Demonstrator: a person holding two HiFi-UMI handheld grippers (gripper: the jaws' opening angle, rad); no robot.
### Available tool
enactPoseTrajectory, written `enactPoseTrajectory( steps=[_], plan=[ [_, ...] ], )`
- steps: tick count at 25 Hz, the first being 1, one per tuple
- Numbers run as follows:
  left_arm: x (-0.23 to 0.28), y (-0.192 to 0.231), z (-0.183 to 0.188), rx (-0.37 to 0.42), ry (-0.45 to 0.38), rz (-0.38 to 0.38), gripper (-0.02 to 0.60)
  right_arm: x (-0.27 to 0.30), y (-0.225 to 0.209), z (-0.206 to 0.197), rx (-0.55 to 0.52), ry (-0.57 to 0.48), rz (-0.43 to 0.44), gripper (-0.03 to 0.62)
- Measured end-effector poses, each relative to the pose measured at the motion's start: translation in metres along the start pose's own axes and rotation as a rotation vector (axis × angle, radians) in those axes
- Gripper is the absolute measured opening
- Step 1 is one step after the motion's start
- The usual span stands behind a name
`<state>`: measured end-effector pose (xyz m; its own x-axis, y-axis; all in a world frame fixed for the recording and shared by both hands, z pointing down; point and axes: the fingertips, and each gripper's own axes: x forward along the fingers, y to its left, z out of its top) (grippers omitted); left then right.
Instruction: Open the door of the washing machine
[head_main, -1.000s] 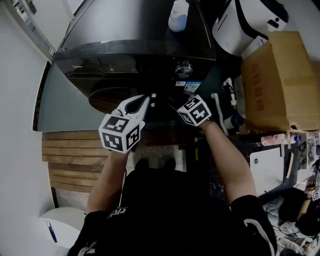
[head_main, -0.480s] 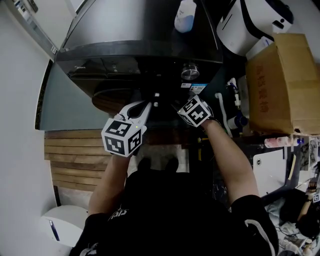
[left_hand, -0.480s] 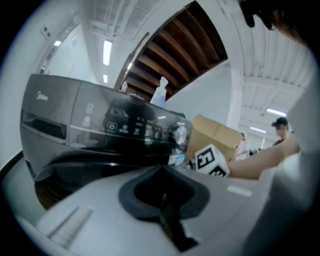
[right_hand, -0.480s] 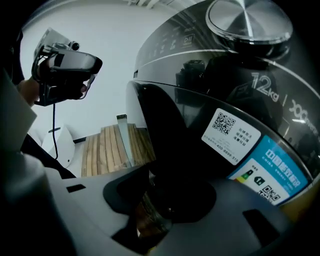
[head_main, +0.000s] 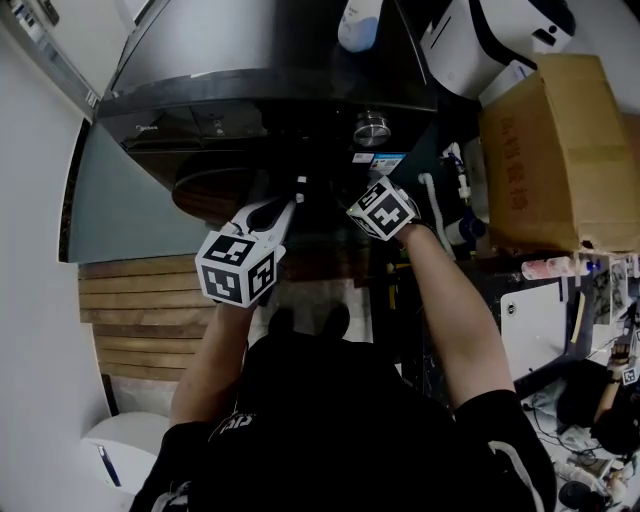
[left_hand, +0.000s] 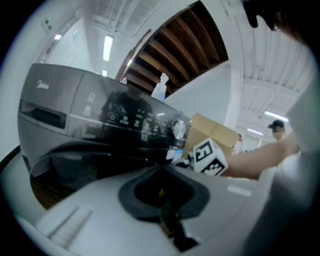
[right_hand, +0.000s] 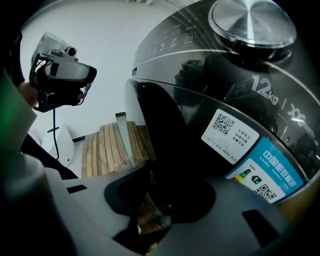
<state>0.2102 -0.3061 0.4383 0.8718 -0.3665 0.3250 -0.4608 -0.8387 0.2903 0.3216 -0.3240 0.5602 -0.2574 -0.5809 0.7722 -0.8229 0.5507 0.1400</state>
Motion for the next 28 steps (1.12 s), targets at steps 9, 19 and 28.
enactPoseTrajectory(
  steps=[9, 19, 28],
  plan=[
    [-0.011, 0.006, -0.009, -0.006, 0.016, 0.011, 0.009, -0.003, -0.001, -0.002, 0.019, -0.004, -0.013, 0.114],
    [-0.020, 0.004, 0.000, 0.013, -0.006, -0.002, 0.009, -0.005, -0.001, -0.002, 0.040, -0.058, -0.106, 0.121],
    [-0.015, 0.015, -0.003, -0.004, 0.008, 0.004, 0.009, -0.007, -0.002, -0.001, 0.080, -0.093, -0.075, 0.117]
  ],
)
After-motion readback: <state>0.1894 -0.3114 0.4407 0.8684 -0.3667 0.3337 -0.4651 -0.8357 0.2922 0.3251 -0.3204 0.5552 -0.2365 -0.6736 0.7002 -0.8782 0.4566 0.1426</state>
